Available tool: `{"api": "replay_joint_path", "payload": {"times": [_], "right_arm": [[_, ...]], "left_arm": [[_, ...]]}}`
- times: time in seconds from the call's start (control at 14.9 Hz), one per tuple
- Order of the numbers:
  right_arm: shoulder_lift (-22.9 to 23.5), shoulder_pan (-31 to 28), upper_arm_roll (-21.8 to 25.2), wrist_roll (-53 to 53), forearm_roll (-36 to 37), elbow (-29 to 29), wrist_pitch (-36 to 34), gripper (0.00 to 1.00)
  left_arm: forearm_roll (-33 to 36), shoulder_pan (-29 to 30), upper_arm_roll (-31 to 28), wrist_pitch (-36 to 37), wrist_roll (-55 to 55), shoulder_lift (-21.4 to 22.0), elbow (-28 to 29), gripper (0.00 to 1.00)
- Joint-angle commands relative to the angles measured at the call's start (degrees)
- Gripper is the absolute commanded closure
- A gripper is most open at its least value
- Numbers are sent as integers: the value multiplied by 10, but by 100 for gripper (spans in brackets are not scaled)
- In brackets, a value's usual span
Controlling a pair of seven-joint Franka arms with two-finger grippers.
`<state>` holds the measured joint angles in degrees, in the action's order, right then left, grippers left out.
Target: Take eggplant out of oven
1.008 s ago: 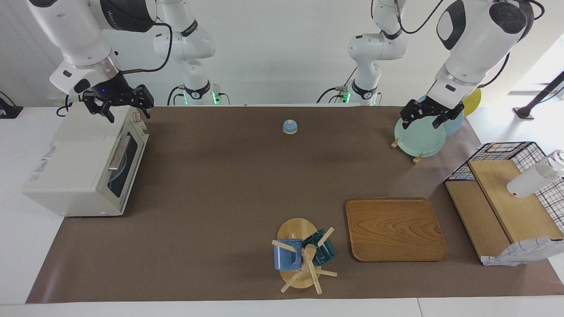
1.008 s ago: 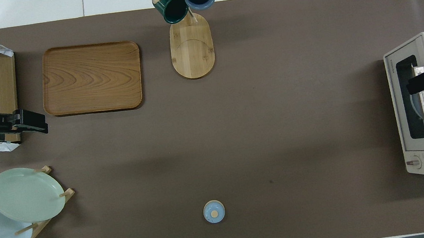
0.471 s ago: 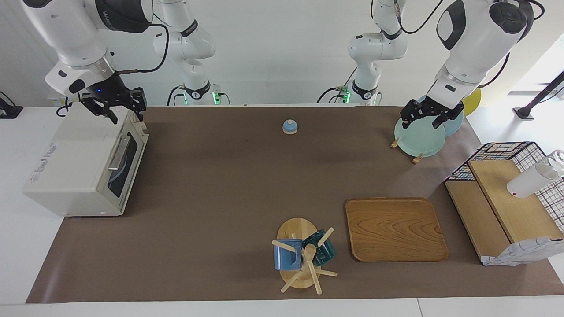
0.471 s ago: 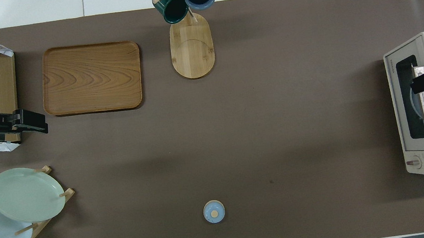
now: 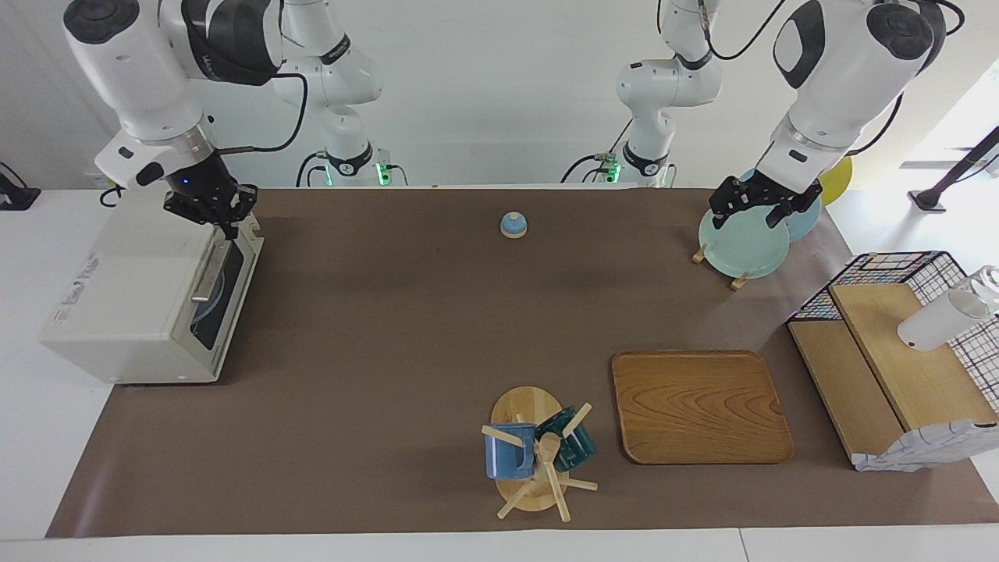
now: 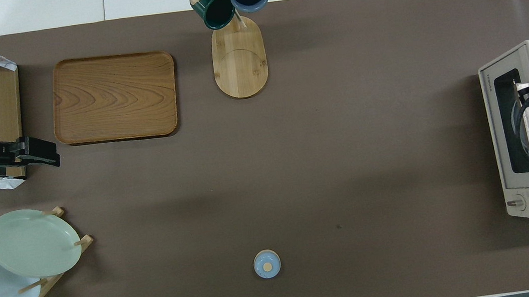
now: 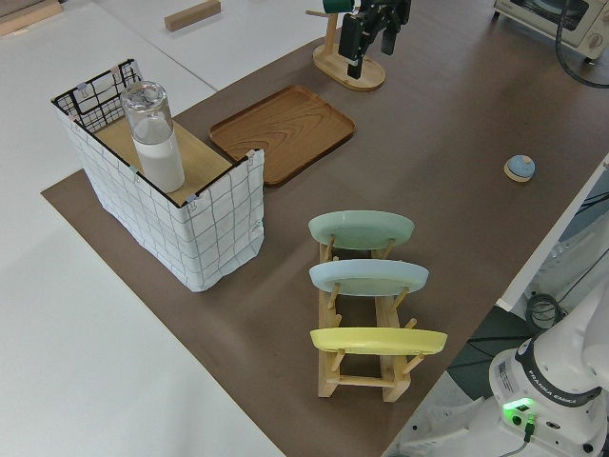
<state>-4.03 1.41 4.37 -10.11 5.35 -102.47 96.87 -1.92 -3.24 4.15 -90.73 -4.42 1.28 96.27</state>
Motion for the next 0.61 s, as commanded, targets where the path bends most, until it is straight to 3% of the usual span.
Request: {"api": "replay_joint_path", "payload": {"times": [0.0,0.54], "right_arm": [[-20,1,-1,39,39,-55,40,100],[34,-4,-1,83,141,-106,113,100]], "left_arm": [[10,1,0,6,4,0,-7,0],[10,1,0,6,4,0,-7,0]]}}
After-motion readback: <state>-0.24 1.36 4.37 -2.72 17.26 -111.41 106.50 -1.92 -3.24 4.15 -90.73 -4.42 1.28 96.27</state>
